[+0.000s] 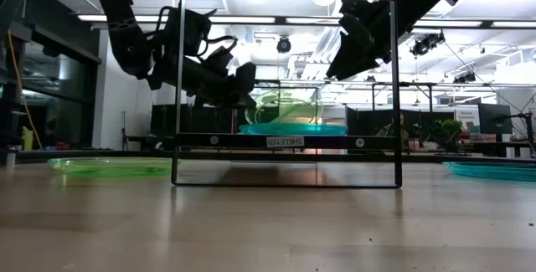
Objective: Place and stack plates onto a shelf
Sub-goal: Stack the top green plate on top of the green plates on the shelf, then stack the blue plate on top of the blue plates on the shelf
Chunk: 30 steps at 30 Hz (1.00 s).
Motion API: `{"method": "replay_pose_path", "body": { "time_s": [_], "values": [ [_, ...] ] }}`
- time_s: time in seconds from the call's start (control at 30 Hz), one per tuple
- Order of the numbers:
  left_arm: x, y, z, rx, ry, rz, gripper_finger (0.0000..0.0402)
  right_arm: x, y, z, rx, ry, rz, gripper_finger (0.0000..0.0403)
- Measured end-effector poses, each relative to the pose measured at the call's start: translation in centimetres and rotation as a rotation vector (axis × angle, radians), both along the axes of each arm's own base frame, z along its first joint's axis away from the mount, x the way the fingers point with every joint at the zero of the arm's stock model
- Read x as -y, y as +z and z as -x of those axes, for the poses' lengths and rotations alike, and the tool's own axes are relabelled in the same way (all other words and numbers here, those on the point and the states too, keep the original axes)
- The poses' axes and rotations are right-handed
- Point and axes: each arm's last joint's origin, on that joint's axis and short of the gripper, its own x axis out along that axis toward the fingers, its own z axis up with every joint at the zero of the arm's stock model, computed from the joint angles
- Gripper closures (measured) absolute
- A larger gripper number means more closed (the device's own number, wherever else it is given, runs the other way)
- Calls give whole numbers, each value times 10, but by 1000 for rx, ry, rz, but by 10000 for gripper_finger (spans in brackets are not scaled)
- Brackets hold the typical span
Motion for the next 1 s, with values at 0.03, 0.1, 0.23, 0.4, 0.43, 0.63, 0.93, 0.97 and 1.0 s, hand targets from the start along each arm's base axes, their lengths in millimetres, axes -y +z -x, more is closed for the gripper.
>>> {"method": "replay_pose_path", "body": {
  "time_s": [0.03, 0.1, 0.23, 0.4, 0.43, 0.63, 0.93, 0.97, 1.0],
  "values": [
    [0, 0, 0, -7, -2, -7, 391, 0, 0, 0, 0, 0, 0, 175],
    [0, 0, 0, -18, -5, -18, 385, 0, 0, 0, 0, 0, 0, 175],
    [0, -1, 0, -29, -6, -23, 368, 0, 0, 0, 0, 0, 0, 175],
    [0, -1, 0, -56, -13, -47, 341, 0, 0, 0, 0, 0, 0, 175],
    [0, 0, 1, -60, -13, -46, 336, 0, 0, 0, 0, 0, 0, 175],
    [2, 17, 8, -127, 15, -81, 310, 0, 0, 0, 0, 0, -1, 175],
    [12, 57, 32, -205, -34, -78, 298, 0, 0, 0, 8, -10, -12, 175],
    [14, 61, 36, -213, -63, -69, 298, 0, 0, 0, 8, -10, -13, 175],
    [17, 66, 40, -221, -104, -68, 298, 0, 0, 0, 7, -10, -13, 175]
  ]
}}
